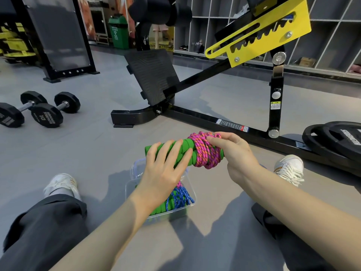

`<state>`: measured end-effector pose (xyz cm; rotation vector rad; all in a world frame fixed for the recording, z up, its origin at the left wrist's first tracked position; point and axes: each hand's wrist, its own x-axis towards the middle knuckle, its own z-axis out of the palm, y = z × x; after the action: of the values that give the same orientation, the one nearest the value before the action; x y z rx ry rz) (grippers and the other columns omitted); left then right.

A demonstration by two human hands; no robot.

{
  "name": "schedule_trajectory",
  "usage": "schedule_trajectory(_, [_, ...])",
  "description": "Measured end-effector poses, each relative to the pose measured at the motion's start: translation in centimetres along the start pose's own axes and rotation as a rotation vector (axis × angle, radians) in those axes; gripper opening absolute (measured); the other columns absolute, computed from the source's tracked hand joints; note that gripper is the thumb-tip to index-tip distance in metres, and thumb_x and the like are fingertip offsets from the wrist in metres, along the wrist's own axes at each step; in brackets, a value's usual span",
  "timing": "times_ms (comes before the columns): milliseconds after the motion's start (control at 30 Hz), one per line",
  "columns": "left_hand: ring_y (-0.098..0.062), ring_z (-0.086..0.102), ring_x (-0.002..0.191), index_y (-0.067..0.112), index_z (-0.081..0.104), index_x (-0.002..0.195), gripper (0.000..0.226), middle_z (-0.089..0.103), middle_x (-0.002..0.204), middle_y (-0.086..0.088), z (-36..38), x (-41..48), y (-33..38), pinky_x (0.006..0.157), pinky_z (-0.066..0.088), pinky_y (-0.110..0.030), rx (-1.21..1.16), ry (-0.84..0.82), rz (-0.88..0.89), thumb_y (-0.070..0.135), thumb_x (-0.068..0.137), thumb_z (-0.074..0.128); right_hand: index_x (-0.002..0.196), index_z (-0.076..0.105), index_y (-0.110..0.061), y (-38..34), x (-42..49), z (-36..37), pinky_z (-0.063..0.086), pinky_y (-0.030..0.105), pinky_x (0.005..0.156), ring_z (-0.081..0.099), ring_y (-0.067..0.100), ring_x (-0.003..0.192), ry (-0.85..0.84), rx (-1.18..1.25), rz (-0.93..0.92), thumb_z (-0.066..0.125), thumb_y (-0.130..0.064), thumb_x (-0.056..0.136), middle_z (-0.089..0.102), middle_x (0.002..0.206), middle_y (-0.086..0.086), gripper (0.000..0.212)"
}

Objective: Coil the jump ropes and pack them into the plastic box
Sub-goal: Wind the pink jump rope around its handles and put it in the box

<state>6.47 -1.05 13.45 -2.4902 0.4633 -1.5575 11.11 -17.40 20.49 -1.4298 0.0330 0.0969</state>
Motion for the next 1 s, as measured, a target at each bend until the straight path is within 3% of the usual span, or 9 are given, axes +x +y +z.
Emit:
schedule_trajectory(100, [-0.035, 0.051, 0.103, 0.006, 0.070, 0.109, 0.047, 0.065, 0.112, -0.021, 0.1, -0.1, 0.0, 0.088, 0.037, -0.048, 0.007, -0.002, -0.006, -0.006, 0.092, 0.028, 0.093, 0.068, -0.014, 0.1, -0.1, 0.2, 0.051, 0.022, 0.061, 0.063, 0.007, 0.068, 0.019, -0.049, -0.071, 0.070, -0.010, 0.081, 0.064, 0.085, 0.005, 0.013])
schedule_trajectory(200, [-0.035, 0.051, 0.105, 0.007, 0.065, 0.114, 0.038, 0.063, 0.114, -0.021, 0.3, -0.2, -0.1, 0.090, 0.036, -0.049, 0.015, 0.003, -0.006, -0.006, 0.089, 0.039, 0.089, 0.070, -0.033, 1.1, 0.1, 0.4, 0.047, 0.036, 0.091, 0.051, 0.017, 0.101, 0.125, -0.374, -0.357, 0.068, -0.021, 0.084, 0.053, 0.092, -0.004, 0.013])
schedule_trajectory(333, [-0.035, 0.051, 0.106, 0.008, 0.064, 0.116, 0.037, 0.063, 0.115, -0.021, 0.3, -0.3, -0.5, 0.091, 0.036, -0.049, 0.036, 0.017, -0.001, -0.006, 0.088, 0.044, 0.104, 0.072, -0.020, 1.9, -0.2, 0.7, 0.033, 0.032, 0.087, 0.031, 0.008, 0.089, 0.124, -0.638, -0.695, 0.057, -0.023, 0.092, 0.043, 0.084, -0.005, 0.019])
schedule_trajectory(467, [-0.034, 0.051, 0.105, 0.007, 0.069, 0.112, 0.039, 0.064, 0.113, -0.021, 0.4, -0.4, -0.6, 0.091, 0.036, -0.048, 0.044, 0.013, 0.010, -0.006, 0.090, 0.039, 0.092, 0.072, -0.027, 1.7, -0.2, 0.8, 0.037, 0.036, 0.092, 0.038, 0.013, 0.098, 0.022, -0.572, -0.546, 0.055, -0.023, 0.093, 0.046, 0.084, -0.009, 0.018])
schedule_trajectory(600, [-0.034, 0.051, 0.105, 0.007, 0.070, 0.111, 0.040, 0.064, 0.113, -0.021, 0.6, -0.4, -0.4, 0.092, 0.036, -0.048, 0.044, 0.003, 0.018, -0.007, 0.090, 0.039, 0.089, 0.064, -0.035, 1.6, -0.3, 0.6, 0.041, 0.037, 0.096, 0.043, 0.019, 0.110, 0.079, -0.417, -0.421, 0.064, -0.024, 0.086, 0.045, 0.091, -0.011, 0.011])
schedule_trajectory(667, [-0.035, 0.051, 0.106, 0.006, 0.068, 0.112, 0.040, 0.064, 0.114, -0.021, 0.6, -0.4, -0.5, 0.091, 0.036, -0.048, 0.042, 0.005, 0.014, -0.006, 0.090, 0.038, 0.085, 0.062, -0.032, 1.7, 0.1, 0.4, 0.040, 0.039, 0.099, 0.041, 0.018, 0.117, 0.117, -0.390, -0.331, 0.070, -0.034, 0.080, 0.044, 0.099, -0.009, 0.009])
schedule_trajectory(767, [-0.035, 0.052, 0.105, 0.006, 0.066, 0.113, 0.038, 0.064, 0.113, -0.021, 0.6, -0.4, -0.7, 0.091, 0.036, -0.048, 0.037, 0.022, 0.005, -0.006, 0.091, 0.038, 0.071, 0.066, -0.027, 1.6, 0.8, 0.4, 0.042, 0.046, 0.100, 0.044, 0.022, 0.120, 0.099, -0.444, -0.256, 0.069, -0.063, 0.061, 0.053, 0.112, -0.001, 0.038])
schedule_trajectory(833, [-0.035, 0.052, 0.105, 0.006, 0.065, 0.113, 0.038, 0.064, 0.113, -0.021, 0.7, -0.5, -0.7, 0.091, 0.036, -0.047, 0.032, 0.020, 0.007, -0.006, 0.092, 0.037, 0.069, 0.068, -0.032, 1.4, 1.1, 0.4, 0.044, 0.050, 0.096, 0.048, 0.027, 0.118, 0.063, -0.473, -0.234, 0.065, -0.070, 0.052, 0.057, 0.113, 0.004, 0.041])
schedule_trajectory(1000, [-0.035, 0.051, 0.105, 0.006, 0.066, 0.111, 0.039, 0.065, 0.111, -0.021, 0.7, -0.7, -0.6, 0.090, 0.036, -0.047, 0.026, 0.022, 0.015, -0.005, 0.094, 0.032, 0.069, 0.063, -0.023, 0.3, 1.0, 0.0, 0.038, 0.044, 0.104, 0.036, 0.022, 0.128, -0.040, -0.509, -0.214, 0.072, -0.032, 0.079, 0.045, 0.124, 0.000, 0.016])
